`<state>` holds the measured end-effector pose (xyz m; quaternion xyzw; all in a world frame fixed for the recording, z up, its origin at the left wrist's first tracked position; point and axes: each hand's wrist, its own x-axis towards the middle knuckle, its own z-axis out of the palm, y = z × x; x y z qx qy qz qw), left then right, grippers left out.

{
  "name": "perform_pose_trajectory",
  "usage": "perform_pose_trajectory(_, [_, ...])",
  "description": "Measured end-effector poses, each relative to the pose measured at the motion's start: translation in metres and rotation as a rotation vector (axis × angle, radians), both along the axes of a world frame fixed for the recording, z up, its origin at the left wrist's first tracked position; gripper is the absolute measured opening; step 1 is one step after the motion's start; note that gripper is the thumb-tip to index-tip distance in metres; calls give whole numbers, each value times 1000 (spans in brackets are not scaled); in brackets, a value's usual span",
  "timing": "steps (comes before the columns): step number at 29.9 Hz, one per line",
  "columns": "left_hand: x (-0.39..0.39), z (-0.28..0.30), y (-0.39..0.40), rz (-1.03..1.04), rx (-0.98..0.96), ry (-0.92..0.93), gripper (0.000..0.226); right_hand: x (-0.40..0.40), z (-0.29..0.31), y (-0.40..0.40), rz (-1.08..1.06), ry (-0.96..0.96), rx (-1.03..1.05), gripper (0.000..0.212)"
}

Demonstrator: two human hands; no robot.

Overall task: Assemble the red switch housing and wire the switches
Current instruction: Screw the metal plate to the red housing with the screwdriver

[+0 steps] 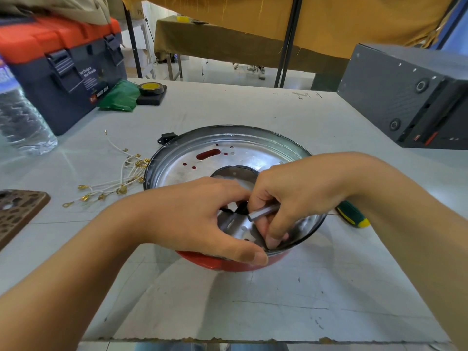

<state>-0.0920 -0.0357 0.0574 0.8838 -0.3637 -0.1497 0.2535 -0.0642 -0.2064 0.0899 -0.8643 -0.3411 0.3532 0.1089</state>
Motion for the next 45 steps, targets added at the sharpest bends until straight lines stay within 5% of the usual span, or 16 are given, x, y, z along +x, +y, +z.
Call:
perform_pose_trajectory(34, [1,0,1,19,13,35,51,6,-3,-2,30,29,30,16])
perform_pose_trajectory(45, [1,0,1,19,27,29,59,4,5,-17,-66,-59,232,7])
